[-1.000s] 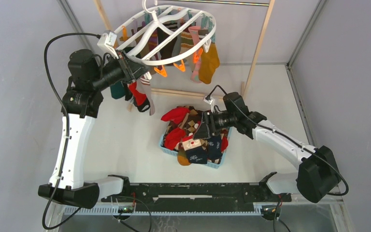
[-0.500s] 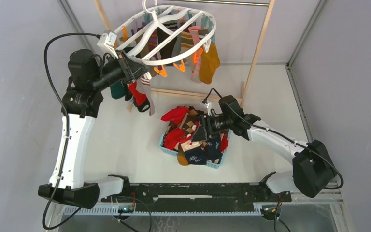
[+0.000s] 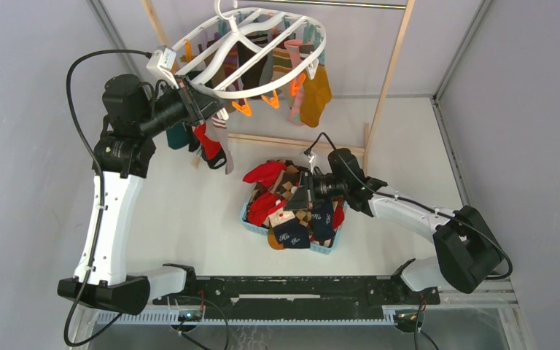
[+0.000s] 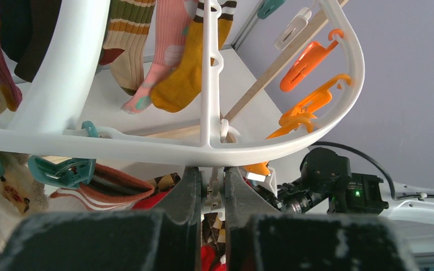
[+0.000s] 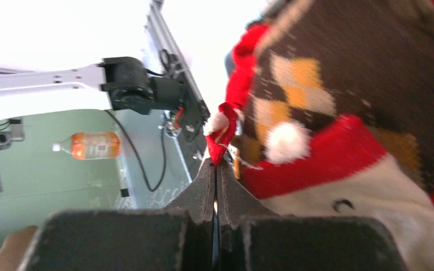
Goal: Clip the socks to the hanger
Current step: Pick up the sock from the bin, then clamp the sock onto the hanger.
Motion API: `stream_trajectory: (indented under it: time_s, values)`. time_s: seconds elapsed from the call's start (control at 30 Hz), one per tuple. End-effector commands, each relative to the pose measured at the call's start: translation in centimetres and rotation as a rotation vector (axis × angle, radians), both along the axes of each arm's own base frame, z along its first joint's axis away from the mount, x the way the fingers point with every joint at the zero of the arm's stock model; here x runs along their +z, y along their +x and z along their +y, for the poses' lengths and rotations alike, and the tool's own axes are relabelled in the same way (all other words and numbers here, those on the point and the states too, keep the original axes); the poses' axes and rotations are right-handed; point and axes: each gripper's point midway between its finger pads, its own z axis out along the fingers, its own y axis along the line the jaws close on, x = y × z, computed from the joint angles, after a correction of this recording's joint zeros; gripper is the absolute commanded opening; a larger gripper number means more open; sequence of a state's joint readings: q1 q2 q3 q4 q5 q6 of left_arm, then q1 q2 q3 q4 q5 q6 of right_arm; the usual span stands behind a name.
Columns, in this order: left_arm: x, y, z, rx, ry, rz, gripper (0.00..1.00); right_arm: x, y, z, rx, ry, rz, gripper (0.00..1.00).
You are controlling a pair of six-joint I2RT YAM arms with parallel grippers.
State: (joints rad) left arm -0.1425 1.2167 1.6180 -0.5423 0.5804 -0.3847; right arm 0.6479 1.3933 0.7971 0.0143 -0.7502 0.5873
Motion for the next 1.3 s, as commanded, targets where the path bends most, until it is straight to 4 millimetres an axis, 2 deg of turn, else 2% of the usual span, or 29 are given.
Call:
stream_trajectory:
  time_s: [0.0, 0.23, 0.43, 0.57, 0.7, 0.87, 1.27]
  values:
    - [0.1, -0.3, 1.0, 0.039, 0.008, 0.014, 0.0, 7.2, 0.0, 2.3, 0.074, 0.261, -0.133, 0.0]
    - [0.3, -0.8, 0.2, -0.008, -0.037, 0.029, 0.0, 15.5, 0.1, 4.3, 0.183, 0.554, -0.329, 0.0]
    - [0.5, -1.4, -1.0, -0.083, -0.095, 0.034, 0.0, 20.0, 2.3, 6.6, 0.209, 0.781, -0.379, 0.0]
    - [0.8, -1.7, -1.5, -0.126, -0.12, 0.035, 0.0, 21.7, 4.3, 7.8, 0.214, 0.901, -0.367, 0.0]
    - [1.1, -2.0, -1.8, -0.154, -0.132, 0.04, 0.0, 23.1, 5.1, 8.9, 0.233, 0.935, -0.398, 0.0]
    - [1.1, -2.3, -2.0, -0.178, -0.148, 0.05, 0.0, 24.0, 6.5, 8.6, 0.199, 0.973, -0.41, 0.0]
    - [1.3, -2.6, -2.1, -0.199, -0.156, 0.051, 0.0, 25.7, 8.0, 8.6, 0.181, 1.018, -0.419, 0.0]
